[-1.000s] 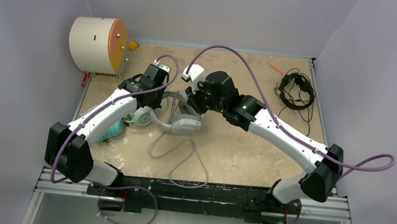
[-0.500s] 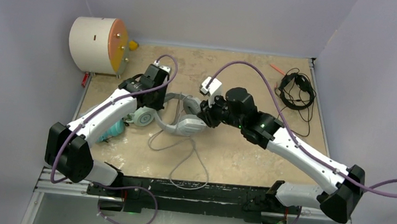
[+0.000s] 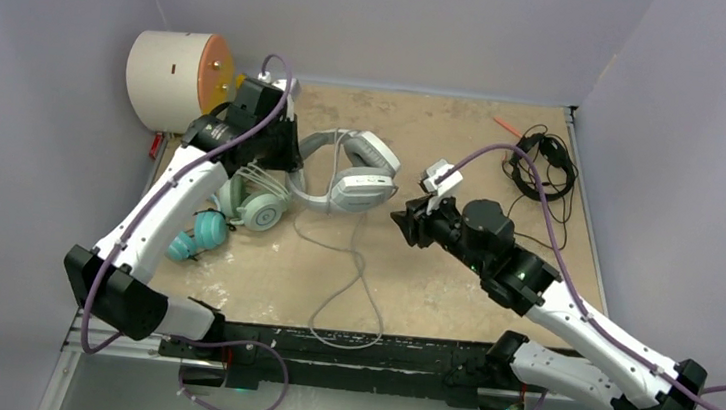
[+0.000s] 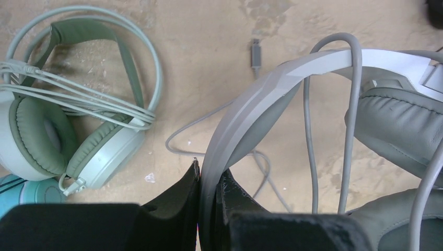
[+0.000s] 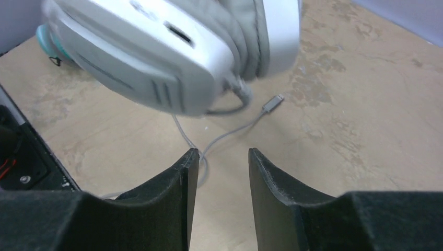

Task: Wrap the headphones
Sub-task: Wrap the headphones cable around the headphones.

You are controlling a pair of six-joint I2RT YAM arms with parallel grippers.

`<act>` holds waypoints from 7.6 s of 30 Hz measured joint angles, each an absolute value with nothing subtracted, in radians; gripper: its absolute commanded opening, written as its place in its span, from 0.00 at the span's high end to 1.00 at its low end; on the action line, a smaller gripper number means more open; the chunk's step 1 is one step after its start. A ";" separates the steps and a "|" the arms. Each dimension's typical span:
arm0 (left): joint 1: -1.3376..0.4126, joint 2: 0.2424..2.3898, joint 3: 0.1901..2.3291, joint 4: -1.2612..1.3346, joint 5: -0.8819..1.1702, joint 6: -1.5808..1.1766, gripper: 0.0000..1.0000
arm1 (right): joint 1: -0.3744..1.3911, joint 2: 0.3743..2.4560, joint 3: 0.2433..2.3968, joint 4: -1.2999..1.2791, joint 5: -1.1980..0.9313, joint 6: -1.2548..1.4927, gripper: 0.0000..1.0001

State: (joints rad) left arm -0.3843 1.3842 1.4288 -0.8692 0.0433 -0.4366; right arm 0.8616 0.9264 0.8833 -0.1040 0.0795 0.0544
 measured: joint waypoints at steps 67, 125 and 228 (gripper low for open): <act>-0.244 1.397 1.744 -0.962 0.339 -0.625 1.00 | 0.924 1.802 0.707 0.983 -0.234 0.384 1.00; -0.548 1.304 1.130 -0.617 -0.326 -0.210 1.00 | 0.931 1.407 1.466 -0.591 0.175 -0.068 0.79; -0.408 1.508 1.671 -0.862 0.555 -0.671 1.00 | 0.706 1.630 0.606 0.984 -0.675 0.586 0.96</act>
State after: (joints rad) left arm -0.4084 1.5078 1.6707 -0.8623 0.5552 -0.6708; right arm 0.7059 1.6299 0.6056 0.9840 -0.6746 0.5861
